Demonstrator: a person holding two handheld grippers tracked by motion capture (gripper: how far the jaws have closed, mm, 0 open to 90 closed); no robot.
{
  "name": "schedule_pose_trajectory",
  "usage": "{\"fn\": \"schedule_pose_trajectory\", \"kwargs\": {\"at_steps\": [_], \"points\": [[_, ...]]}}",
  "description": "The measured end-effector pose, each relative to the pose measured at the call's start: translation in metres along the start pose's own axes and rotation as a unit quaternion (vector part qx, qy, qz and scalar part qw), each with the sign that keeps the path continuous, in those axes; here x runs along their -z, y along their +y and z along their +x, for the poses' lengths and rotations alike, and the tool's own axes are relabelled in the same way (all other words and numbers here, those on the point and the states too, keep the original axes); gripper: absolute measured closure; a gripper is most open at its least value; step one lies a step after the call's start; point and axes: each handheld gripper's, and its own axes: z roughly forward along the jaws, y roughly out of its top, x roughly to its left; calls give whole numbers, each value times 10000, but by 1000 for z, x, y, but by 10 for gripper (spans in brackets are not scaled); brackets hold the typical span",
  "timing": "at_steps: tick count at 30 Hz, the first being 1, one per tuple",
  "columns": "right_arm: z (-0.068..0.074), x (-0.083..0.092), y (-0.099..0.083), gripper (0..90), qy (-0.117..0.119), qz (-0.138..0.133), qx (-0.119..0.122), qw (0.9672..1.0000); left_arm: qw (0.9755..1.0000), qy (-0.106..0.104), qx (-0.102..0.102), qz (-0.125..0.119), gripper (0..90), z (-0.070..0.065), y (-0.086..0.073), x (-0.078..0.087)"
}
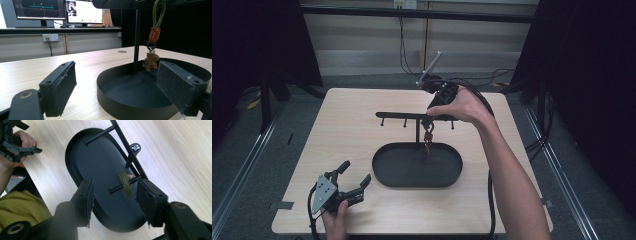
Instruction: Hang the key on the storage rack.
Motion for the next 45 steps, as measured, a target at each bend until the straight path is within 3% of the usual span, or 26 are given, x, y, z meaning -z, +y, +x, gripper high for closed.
{"fn": "schedule_pose_trajectory", "kwargs": {"at_steps": [4,6,11,14,15,19,27,29,33,34,38,40,41,43,45], "points": [[3,2,-8,367,-27,-294,4,9996,10000,1,-15,-8,158,0,0,0],[5,1,-11,344,109,-313,18,9994,10000,-2,-16,-5,158,0,0,0],[10,0,-21,286,121,-534,22,9985,10000,-5,-39,11,158,1,0,0],[14,5,-30,270,78,-930,39,9956,10000,-5,-31,6,158,0,0,0],[14,6,-37,259,115,-1262,-1,9919,10000,-6,-32,6,158,0,0,0],[16,5,-51,231,138,-1402,68,9900,10000,-9,-46,31,158,1,0,1],[26,-5,-78,229,46,-1849,148,9826,10000,-6,-44,28,158,1,0,1],[28,-12,-85,231,16,-2101,190,9775,10000,-8,-43,29,158,1,0,0],[36,-21,-99,221,-80,-2384,245,9708,10000,-7,-38,23,158,1,0,0],[38,-23,-104,221,-37,-2583,217,9658,10000,-8,-37,22,158,1,0,0],[42,-33,-121,197,-72,-3047,155,9523,10000,-8,-41,25,158,1,0,0],[42,-38,-130,158,-97,-3184,163,9478,10000,-9,-48,30,158,1,0,1],[43,-41,-135,156,-84,-3350,132,9421,10000,-9,-48,29,158,1,0,1],[43,-46,-143,145,-35,-3493,125,9369,10000,-7,-47,28,158,1,0,1],[45,-53,-151,139,-136,-3651,131,9308,10000,-7,-38,22,158,1,0,0]]}}
